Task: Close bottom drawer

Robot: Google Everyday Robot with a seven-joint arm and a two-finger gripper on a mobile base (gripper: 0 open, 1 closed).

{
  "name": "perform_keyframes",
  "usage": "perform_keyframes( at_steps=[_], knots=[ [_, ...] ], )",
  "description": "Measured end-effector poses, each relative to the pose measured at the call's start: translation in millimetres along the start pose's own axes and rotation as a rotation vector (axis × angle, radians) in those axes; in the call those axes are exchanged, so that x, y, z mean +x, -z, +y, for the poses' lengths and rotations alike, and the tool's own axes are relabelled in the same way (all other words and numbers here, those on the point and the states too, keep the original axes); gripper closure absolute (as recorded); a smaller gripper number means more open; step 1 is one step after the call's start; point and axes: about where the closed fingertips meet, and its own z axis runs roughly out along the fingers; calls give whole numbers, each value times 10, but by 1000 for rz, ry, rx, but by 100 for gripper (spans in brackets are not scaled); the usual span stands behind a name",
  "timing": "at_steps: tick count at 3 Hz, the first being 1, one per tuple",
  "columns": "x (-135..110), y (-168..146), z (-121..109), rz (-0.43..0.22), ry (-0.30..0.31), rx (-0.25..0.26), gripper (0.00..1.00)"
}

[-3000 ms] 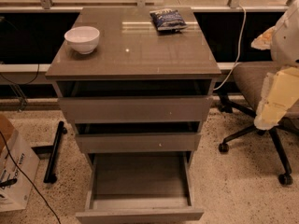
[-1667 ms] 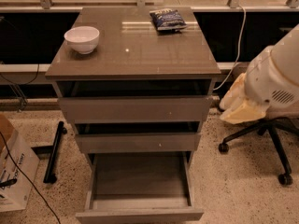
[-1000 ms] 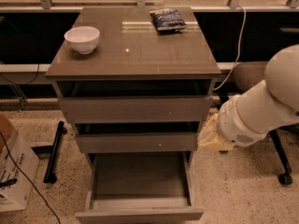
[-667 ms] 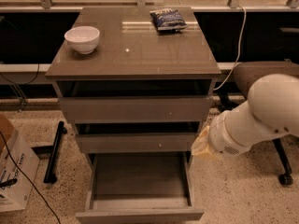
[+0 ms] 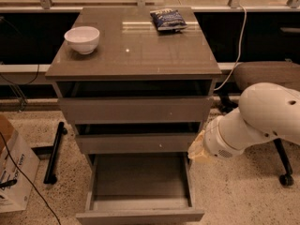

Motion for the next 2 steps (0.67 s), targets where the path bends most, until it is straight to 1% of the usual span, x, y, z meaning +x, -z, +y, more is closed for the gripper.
perform_keyframes(
  at_steps=[1, 2],
  knots=[
    [160, -412, 95, -22, -47, -51, 100],
    [392, -790, 144, -78, -91, -91, 100]
  ],
)
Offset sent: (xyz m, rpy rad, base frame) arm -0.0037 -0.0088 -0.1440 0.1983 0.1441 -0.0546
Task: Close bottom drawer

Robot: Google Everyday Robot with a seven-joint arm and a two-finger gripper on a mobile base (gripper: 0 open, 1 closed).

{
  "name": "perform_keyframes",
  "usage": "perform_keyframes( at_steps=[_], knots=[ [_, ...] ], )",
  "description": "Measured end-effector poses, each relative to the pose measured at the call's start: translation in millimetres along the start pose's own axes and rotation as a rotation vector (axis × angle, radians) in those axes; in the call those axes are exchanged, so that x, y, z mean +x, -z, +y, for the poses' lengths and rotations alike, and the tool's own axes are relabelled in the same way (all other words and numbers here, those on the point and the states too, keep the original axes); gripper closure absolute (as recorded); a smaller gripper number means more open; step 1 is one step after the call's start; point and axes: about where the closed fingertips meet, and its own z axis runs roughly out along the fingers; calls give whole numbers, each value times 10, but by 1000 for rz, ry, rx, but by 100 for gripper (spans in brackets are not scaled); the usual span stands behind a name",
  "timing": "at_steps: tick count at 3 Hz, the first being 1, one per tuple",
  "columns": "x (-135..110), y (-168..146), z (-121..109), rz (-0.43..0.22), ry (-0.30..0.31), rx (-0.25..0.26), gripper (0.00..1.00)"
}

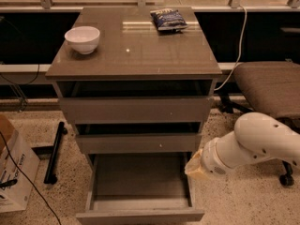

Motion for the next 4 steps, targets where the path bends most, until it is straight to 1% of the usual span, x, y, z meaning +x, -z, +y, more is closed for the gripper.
perform_keyframes(
  at_steps=[1, 2, 3, 4],
  knots=[
    [313, -403, 19, -35, -47, -51, 100],
    [739, -980, 187, -83, -119, -121, 100],
    [739, -980, 187, -83, -119, -121, 100],
    [777, -1150, 148, -61, -125, -108, 100]
  ],
)
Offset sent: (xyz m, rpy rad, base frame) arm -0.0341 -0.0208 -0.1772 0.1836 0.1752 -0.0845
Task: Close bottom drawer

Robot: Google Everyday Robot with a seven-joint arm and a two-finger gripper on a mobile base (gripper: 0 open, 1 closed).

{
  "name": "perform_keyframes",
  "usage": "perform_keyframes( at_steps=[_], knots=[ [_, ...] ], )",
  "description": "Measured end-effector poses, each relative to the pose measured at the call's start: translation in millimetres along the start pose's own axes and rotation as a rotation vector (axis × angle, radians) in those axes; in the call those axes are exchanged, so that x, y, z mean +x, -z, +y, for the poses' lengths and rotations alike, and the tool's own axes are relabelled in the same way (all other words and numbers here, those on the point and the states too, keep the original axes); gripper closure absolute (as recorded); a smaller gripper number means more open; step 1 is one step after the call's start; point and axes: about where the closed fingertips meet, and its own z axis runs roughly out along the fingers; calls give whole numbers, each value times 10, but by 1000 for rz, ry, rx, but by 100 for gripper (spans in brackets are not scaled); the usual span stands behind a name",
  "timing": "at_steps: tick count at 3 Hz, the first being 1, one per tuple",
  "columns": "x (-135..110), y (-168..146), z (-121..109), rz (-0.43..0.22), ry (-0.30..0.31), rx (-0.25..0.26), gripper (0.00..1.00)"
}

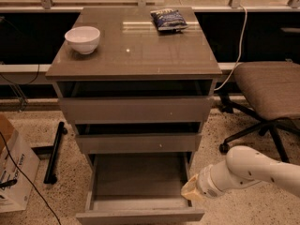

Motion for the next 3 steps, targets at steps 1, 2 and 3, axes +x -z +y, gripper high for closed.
perform_keyframes(
  at_steps=[1, 2, 3],
  knots=[
    [215, -281, -130, 32, -20, -10, 100],
    [559, -616, -232, 56, -58, -36, 100],
    [896, -908, -297, 70, -101, -71, 100]
  ],
)
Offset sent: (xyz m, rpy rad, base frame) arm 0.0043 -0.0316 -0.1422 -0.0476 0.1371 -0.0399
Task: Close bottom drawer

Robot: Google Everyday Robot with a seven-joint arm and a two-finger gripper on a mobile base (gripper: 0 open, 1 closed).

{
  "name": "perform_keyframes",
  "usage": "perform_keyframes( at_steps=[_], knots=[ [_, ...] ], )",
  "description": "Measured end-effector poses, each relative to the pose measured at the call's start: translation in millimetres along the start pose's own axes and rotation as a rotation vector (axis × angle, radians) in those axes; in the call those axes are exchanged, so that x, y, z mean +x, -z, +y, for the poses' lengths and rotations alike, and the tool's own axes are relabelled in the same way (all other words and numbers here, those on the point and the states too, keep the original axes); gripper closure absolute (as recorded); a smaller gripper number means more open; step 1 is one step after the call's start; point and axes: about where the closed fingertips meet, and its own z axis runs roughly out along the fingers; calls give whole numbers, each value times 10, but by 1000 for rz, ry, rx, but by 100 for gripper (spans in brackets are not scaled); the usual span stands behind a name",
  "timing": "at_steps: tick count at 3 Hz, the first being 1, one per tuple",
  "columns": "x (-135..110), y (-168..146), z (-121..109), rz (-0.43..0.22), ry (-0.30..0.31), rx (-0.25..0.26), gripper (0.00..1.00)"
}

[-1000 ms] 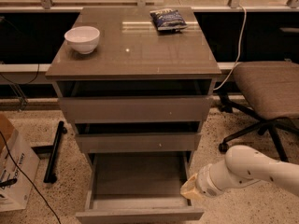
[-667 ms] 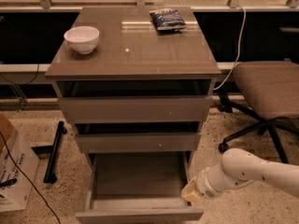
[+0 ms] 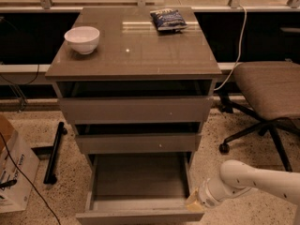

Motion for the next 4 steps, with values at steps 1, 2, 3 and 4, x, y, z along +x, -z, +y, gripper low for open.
perform_keyframes(
  at_steps=[1, 2, 3, 4],
  knots=[
    [311, -314, -132, 11, -52, -26, 100],
    [634, -656, -250, 18, -109, -49, 100],
    [895, -965, -350, 1, -166, -71, 100],
    [1115, -1221, -462, -34, -235, -83, 100]
  ],
)
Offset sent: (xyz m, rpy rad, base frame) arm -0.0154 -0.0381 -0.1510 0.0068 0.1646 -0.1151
